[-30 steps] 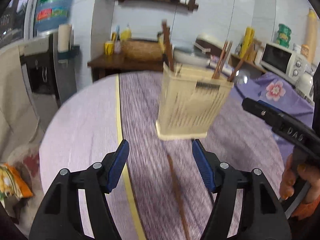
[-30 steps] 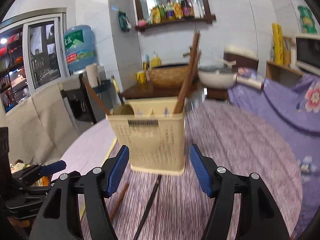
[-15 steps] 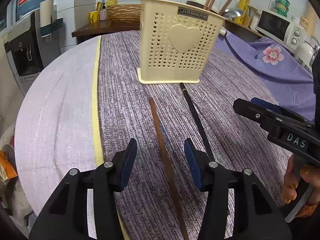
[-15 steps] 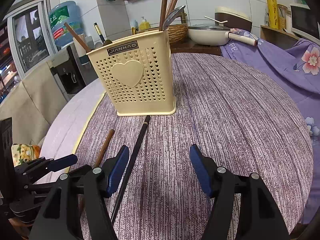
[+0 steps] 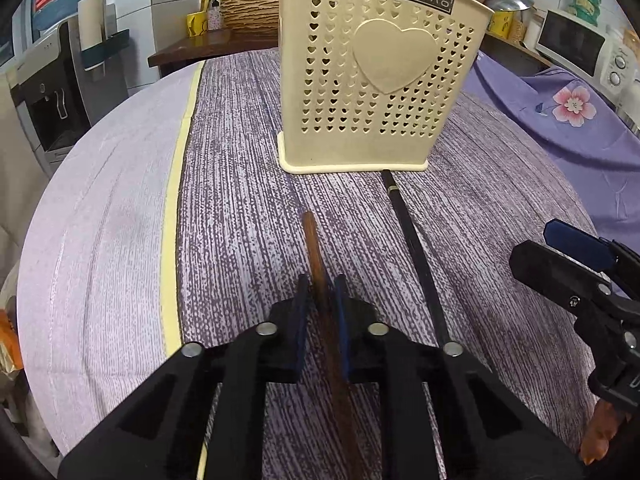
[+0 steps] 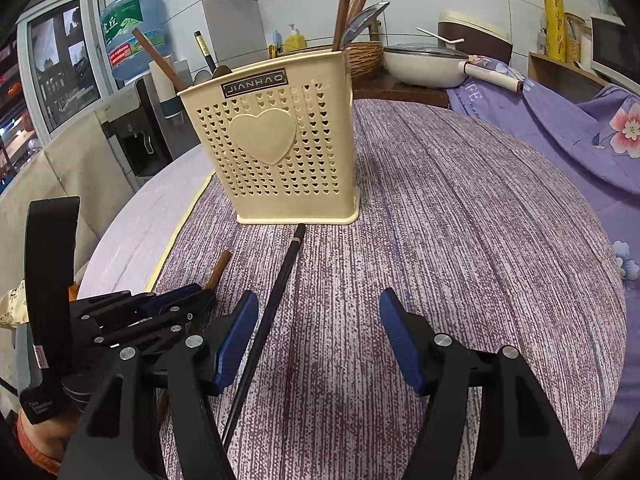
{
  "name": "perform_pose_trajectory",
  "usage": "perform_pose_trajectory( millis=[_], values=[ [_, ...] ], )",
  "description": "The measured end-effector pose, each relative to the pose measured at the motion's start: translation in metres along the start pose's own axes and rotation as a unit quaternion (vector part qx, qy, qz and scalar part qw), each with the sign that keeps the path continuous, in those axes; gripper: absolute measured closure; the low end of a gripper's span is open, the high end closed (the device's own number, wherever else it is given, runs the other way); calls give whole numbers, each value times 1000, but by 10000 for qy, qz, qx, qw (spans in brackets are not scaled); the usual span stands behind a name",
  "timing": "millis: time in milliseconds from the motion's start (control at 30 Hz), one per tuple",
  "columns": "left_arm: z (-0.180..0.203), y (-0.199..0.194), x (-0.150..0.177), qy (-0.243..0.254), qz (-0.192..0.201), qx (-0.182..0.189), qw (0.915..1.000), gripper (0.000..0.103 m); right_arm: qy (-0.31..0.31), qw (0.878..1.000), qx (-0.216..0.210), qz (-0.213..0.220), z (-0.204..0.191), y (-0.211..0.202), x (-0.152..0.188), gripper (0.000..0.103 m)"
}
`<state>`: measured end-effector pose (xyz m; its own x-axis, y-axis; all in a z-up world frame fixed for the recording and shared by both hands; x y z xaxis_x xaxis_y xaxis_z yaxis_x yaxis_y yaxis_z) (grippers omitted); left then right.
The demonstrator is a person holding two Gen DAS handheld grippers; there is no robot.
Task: Organize utensils
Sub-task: 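Grasp the black chopstick with the right tool while the left tool holds its chopstick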
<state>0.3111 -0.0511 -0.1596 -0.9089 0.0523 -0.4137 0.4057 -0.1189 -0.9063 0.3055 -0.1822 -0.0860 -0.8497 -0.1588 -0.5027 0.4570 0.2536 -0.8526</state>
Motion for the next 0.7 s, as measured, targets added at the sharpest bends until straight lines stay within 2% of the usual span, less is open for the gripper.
perform_pose_trajectory(
  millis=[133, 267, 400, 633, 700],
  values=[
    [-3, 0, -1, -58, 13, 97, 9999, 94, 53, 9998, -13, -173, -3, 15, -6, 41],
    [-2, 0, 0, 25, 40, -56, 10000, 94, 89, 9991, 90, -401, -6, 37, -14, 41],
    [-1, -1, 3, -8, 43, 14, 10000, 94, 163, 9979, 126, -620, -8, 60, -21, 49],
    [-3, -1, 2, -7, 41, 48, 10000, 94, -9, 9962, 486, -722, -11, 77, -32, 52],
    [-3, -1, 2, -15, 42, 65, 10000, 95, -94, 9951, 669, -723, -11, 79, -34, 59]
  ],
)
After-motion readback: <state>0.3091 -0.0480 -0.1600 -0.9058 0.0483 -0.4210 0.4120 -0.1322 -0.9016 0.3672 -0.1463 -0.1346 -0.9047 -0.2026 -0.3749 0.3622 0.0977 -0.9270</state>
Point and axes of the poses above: each gripper's, at about its wrist camera, not at the fingertips, and y roughly the way its jaws point, z to its right, x to its underside, the point moved 10 cm from there along y, roughly the way its jaws point, and after that the axes turned 15 degrees about -z, right-handed, at the moved point
